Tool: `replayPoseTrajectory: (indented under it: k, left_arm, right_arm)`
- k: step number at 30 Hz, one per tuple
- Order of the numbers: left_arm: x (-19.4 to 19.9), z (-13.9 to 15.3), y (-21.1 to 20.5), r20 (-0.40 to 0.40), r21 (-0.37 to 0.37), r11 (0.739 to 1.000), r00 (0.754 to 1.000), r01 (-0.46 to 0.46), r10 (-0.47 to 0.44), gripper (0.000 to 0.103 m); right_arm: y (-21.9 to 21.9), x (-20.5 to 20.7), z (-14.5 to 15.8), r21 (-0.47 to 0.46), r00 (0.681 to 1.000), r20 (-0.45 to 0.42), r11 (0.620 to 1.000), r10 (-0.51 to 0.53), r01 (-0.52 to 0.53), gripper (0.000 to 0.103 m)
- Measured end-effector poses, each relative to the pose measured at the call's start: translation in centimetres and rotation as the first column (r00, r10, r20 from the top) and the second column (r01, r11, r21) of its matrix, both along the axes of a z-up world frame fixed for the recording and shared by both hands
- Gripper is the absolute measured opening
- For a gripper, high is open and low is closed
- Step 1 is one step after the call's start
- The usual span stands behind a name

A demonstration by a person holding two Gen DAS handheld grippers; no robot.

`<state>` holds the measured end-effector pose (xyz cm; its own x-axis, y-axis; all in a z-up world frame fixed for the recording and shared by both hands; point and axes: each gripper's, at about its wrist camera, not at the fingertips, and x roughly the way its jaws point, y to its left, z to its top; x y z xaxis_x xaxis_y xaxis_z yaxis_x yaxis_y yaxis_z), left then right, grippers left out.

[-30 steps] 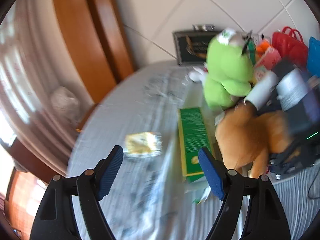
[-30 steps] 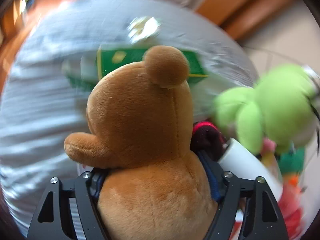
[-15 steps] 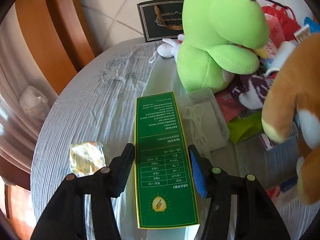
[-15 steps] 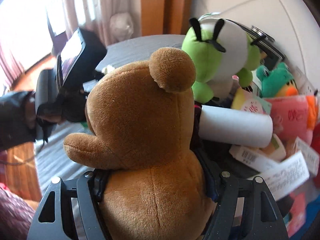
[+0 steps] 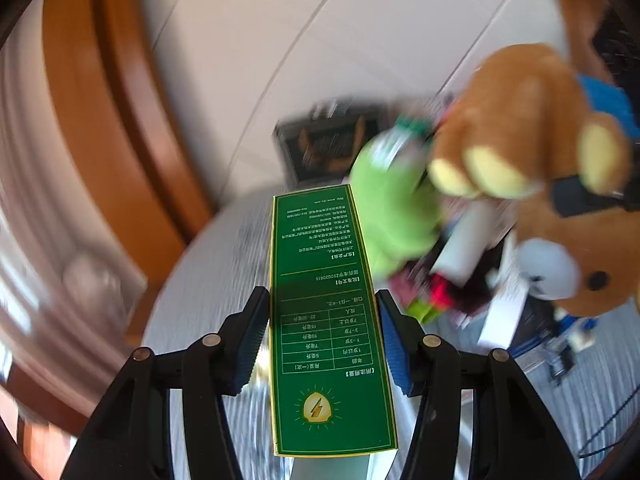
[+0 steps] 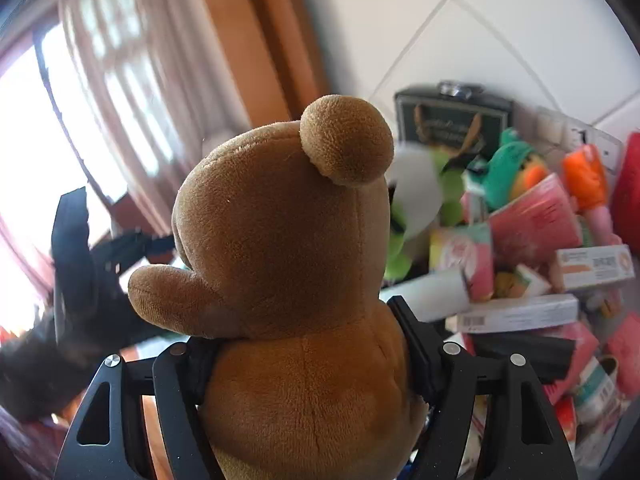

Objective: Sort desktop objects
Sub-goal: 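Carry the bear and green box into the crate and open both tools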

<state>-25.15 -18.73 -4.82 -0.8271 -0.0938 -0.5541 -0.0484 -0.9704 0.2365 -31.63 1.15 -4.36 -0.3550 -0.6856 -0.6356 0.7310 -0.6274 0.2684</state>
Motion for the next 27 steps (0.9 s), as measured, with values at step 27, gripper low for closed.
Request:
replayPoseTrajectory:
  k: [27]
  left_arm:
    - [0.3, 18.9, 48.6, -0.348, 0.030, 0.714, 0.677, 0.700, -0.649, 0.053]
  right_arm:
    - [48.1, 11.5, 21.6, -0.226, 0.471, -0.327, 0.552, -0.819, 0.803, 0.073]
